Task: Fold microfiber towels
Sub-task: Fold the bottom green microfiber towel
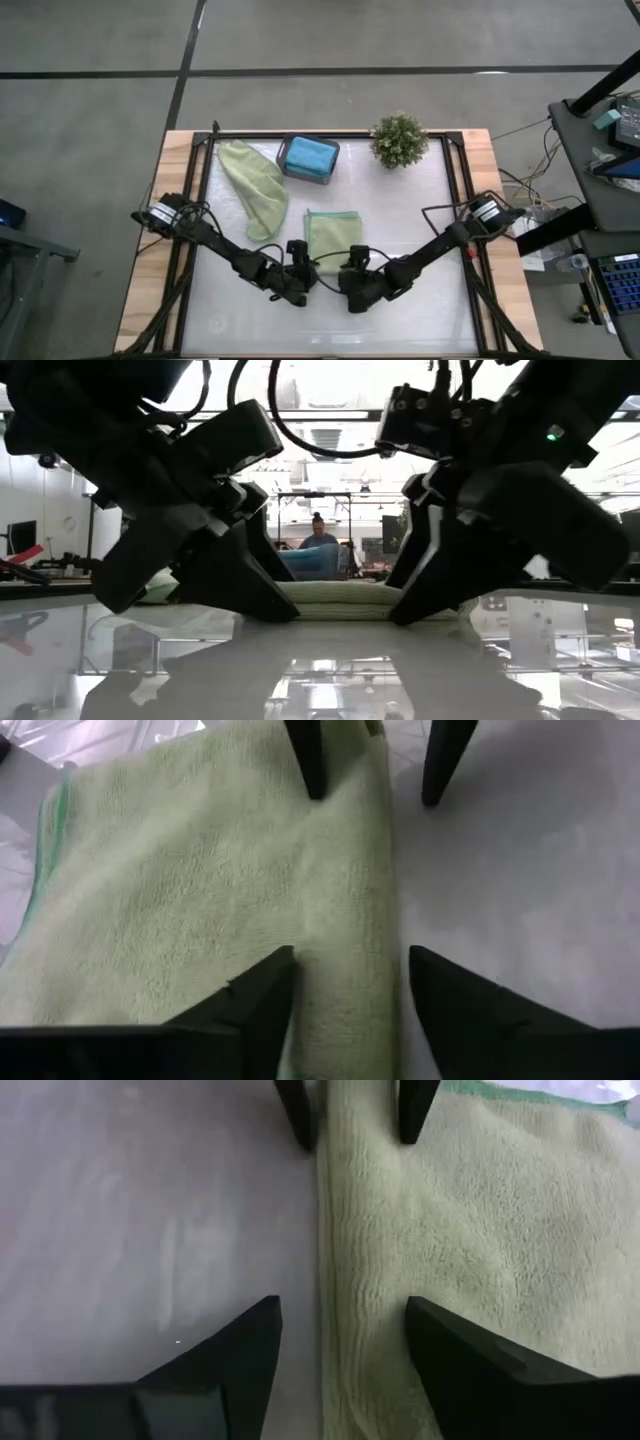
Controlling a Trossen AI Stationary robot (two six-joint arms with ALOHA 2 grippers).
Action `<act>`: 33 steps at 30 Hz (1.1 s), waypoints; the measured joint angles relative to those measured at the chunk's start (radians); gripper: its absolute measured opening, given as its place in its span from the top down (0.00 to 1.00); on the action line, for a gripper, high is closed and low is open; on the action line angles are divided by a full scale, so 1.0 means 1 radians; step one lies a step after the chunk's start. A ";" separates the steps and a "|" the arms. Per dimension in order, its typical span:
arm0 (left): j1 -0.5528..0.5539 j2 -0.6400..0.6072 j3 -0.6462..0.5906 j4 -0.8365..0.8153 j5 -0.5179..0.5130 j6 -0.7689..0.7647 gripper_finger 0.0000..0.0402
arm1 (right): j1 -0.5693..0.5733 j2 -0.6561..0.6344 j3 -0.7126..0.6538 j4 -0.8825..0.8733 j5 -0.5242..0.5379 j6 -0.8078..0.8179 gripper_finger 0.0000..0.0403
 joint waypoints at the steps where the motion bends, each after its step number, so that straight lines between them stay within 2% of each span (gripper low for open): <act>1: 0.003 0.000 0.000 -0.004 -0.006 0.000 0.58 | -0.004 0.002 0.005 -0.001 0.000 0.000 0.48; 5: 0.010 0.002 -0.002 -0.015 -0.036 0.004 0.77 | -0.014 -0.003 0.005 0.004 -0.004 -0.007 0.52; 8: 0.013 0.002 -0.002 -0.016 0.010 0.006 0.94 | -0.019 -0.004 0.004 0.004 -0.008 -0.015 0.55; 9: 0.014 -0.001 -0.002 -0.017 0.020 0.004 0.97 | -0.019 -0.004 0.004 0.005 -0.009 -0.021 0.57; 14: 0.018 -0.029 0.000 -0.049 0.078 -0.033 0.97 | -0.021 -0.018 0.025 -0.014 -0.016 -0.029 0.61; 21: 0.058 -0.108 -0.001 -0.072 0.218 -0.170 0.99 | -0.021 -0.048 0.099 -0.032 -0.008 -0.080 0.53; 29: 0.069 -0.153 -0.002 -0.068 0.240 -0.232 0.99 | -0.020 -0.040 0.114 -0.029 -0.050 -0.109 0.52; 33: 0.069 -0.163 -0.002 -0.063 0.264 -0.232 0.99 | -0.020 -0.035 0.101 -0.027 -0.053 -0.120 0.57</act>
